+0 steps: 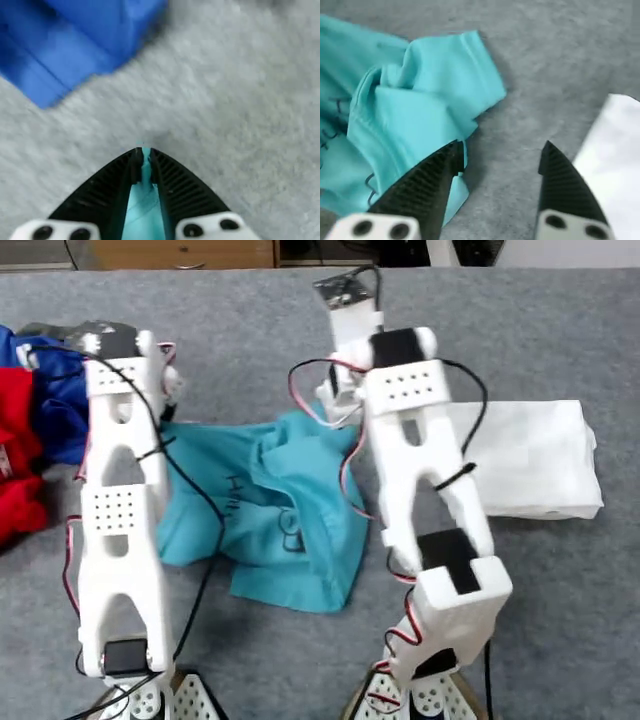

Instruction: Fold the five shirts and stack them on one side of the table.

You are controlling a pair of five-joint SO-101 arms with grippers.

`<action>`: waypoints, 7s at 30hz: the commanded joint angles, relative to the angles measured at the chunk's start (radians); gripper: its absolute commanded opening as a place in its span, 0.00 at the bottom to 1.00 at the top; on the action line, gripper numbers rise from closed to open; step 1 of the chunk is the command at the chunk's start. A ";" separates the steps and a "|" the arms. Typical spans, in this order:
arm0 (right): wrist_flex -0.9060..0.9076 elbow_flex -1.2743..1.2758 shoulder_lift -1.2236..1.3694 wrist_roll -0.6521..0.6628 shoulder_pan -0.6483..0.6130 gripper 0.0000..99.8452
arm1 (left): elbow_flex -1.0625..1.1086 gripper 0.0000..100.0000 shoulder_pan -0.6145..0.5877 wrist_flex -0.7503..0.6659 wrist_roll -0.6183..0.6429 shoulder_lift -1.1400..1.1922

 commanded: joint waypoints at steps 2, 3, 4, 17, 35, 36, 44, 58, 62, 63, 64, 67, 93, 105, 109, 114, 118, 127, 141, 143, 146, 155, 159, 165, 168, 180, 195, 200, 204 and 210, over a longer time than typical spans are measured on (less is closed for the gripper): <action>-0.005 -0.044 0.018 0.008 -0.117 0.27 | 0.003 0.02 -0.066 0.012 -0.048 -0.096; -0.020 -0.039 0.044 0.008 -0.145 0.27 | 0.015 0.02 -0.061 0.012 -0.048 -0.096; -0.034 -0.031 0.076 0.008 -0.170 0.27 | 0.026 0.02 -0.048 0.012 -0.046 -0.096; 0.032 -0.027 0.156 0.017 -0.364 0.27 | 0.054 0.02 -0.028 0.009 -0.046 -0.094; -0.124 0.125 0.188 0.074 -0.285 0.06 | 0.054 0.02 -0.043 0.009 -0.044 -0.096; -0.130 0.110 0.188 0.074 -0.252 0.03 | 0.054 0.02 -0.043 0.009 -0.044 -0.096; -0.129 0.048 0.191 0.129 -0.018 0.00 | 0.054 0.02 -0.041 0.009 -0.044 -0.096; -0.130 -0.101 0.217 0.275 0.453 0.01 | 0.055 0.02 -0.038 0.009 -0.044 -0.094; -0.130 -0.114 0.278 0.282 0.529 0.10 | 0.055 0.02 -0.038 0.009 -0.044 -0.094; -0.130 -0.114 0.292 0.282 0.545 0.13 | 0.057 0.02 -0.038 0.009 -0.044 -0.094; -0.126 -0.114 0.305 0.282 0.559 0.16 | 0.057 0.02 -0.038 0.009 -0.044 -0.094; -0.094 -0.111 0.323 0.284 0.611 0.22 | 0.057 0.02 -0.038 0.009 -0.044 -0.094; 0.038 -0.142 0.450 0.178 0.097 0.17 | 0.054 0.02 -0.035 0.008 -0.044 -0.094; 0.235 -0.143 0.421 0.173 0.197 0.02 | 0.055 0.02 -0.044 -0.002 -0.044 -0.094; 0.233 -0.039 0.352 0.176 0.228 0.02 | 0.058 0.02 -0.044 -0.005 -0.044 -0.094; 0.233 0.162 0.188 0.180 0.302 0.00 | 0.058 0.02 -0.044 -0.005 -0.044 -0.094; 0.233 0.383 -0.022 0.256 0.351 0.00 | 0.058 0.02 -0.044 -0.005 -0.044 -0.094; 0.130 0.851 -0.423 0.433 0.542 0.00 | 0.058 0.02 -0.044 -0.005 -0.044 -0.094; 0.031 0.559 -0.460 0.288 0.435 0.28 | 0.058 0.02 -0.040 -0.005 -0.044 -0.094; 0.031 0.510 -0.387 0.244 0.328 0.34 | 0.060 0.02 -0.038 -0.005 -0.044 -0.094; -0.021 0.447 -0.236 0.186 0.180 0.36 | 0.060 0.02 -0.038 -0.005 -0.044 -0.094; -0.081 0.107 0.341 0.144 0.030 0.26 | 0.055 0.02 -0.044 -0.005 -0.044 -0.094; 0.051 -0.099 0.545 0.149 0.085 0.05 | 0.054 0.02 -0.044 -0.005 -0.044 -0.094; 0.238 -0.306 0.644 0.147 0.223 0.00 | 0.054 0.02 -0.044 -0.005 -0.044 -0.094; 0.236 -0.251 0.556 0.152 0.297 0.00 | 0.054 0.02 -0.044 -0.005 -0.044 -0.094; 0.141 0.407 0.068 0.298 0.377 0.00 | 0.054 0.02 -0.044 -0.005 -0.044 -0.094; -0.041 0.384 -0.139 0.153 0.286 0.19 | 0.054 0.02 -0.044 -0.005 -0.044 -0.094; -0.077 0.148 0.101 0.066 0.173 0.25 | 0.057 0.02 -0.044 -0.005 -0.044 -0.094; -0.043 -0.096 0.374 0.035 0.097 0.25 | 0.057 0.02 -0.046 -0.005 -0.044 -0.094; 0.140 -0.478 0.753 0.038 0.116 0.08 | 0.054 0.02 -0.057 -0.005 -0.044 -0.094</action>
